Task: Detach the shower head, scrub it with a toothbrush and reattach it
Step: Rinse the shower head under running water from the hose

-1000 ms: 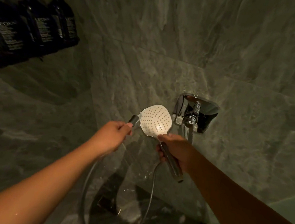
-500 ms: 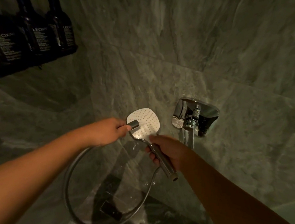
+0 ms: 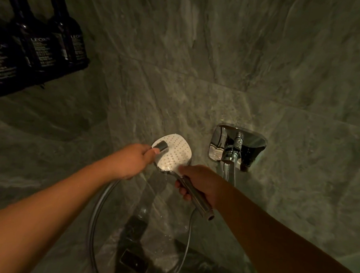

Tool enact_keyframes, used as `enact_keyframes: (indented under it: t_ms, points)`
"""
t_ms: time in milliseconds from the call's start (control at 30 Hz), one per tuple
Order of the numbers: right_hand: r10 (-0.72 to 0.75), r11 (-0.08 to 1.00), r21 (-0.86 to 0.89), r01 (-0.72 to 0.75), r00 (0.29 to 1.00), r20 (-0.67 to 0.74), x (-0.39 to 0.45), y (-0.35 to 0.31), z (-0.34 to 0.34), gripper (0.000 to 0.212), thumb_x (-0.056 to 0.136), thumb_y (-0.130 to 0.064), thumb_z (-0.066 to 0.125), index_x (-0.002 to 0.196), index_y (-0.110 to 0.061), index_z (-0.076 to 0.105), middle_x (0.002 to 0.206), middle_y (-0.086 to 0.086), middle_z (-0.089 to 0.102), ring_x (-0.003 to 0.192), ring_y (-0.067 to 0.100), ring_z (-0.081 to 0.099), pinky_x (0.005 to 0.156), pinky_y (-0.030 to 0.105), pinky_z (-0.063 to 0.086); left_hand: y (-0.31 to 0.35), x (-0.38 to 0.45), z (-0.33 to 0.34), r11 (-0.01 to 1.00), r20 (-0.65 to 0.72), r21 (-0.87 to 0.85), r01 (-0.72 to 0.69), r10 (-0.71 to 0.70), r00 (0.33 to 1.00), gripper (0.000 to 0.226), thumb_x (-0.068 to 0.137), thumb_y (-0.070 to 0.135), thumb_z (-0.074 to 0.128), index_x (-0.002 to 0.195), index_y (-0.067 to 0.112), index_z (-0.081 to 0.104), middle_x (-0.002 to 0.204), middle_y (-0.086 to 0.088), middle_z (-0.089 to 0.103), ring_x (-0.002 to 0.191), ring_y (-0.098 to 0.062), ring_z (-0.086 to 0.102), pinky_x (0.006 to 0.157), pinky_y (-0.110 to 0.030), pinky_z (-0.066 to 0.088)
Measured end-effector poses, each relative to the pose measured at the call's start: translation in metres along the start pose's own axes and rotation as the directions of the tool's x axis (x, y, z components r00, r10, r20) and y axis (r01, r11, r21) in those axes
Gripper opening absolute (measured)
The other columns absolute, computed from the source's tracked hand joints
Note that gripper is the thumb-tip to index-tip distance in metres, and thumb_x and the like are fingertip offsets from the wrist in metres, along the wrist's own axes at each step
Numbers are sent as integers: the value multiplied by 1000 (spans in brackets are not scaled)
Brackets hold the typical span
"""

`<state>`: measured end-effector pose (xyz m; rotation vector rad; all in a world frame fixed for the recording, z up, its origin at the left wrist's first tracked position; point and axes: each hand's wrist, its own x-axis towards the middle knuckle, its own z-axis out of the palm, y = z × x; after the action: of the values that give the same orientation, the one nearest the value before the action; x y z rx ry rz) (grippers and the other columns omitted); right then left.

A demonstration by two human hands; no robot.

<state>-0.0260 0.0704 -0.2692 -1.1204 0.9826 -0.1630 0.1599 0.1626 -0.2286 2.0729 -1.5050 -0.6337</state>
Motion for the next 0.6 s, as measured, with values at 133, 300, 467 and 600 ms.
enact_keyframes:
  t_ms: [133,300,467,600]
  points:
    - [-1,1000,-25,1,1000,-7,3,-4,0,31,96,-30,52,99,0,62,67,10,67,47,16,58,42,24,45,0,5,4,998,84,-60,13,-8,996,40,99,41,43,70,17,52,54,0,46,34,-8,40,34,-17,30]
    - [-2,1000,-7,2,1000,12,5,-4,2,29,96,-26,52,96,2,60,66,11,64,44,16,56,39,23,43,1,15,-6,1000,-96,10,-10,10,995,41,101,39,40,68,17,52,56,4,51,47,-4,47,44,-21,32]
    - [-2,1000,-9,2,1000,-4,6,-8,1,30,96,-27,52,96,2,61,69,12,65,46,17,56,41,24,44,-9,12,3,1000,130,-5,20,-19,991,41,99,46,40,73,17,53,57,-2,48,41,-13,44,38,-19,35]
    - [-10,1000,-4,10,1000,6,5,-7,1,29,96,-26,52,98,2,59,70,13,63,46,17,55,40,24,43,-14,17,6,998,-2,-52,21,-21,1000,44,99,46,41,67,17,50,52,-1,48,36,-12,43,36,-18,33]
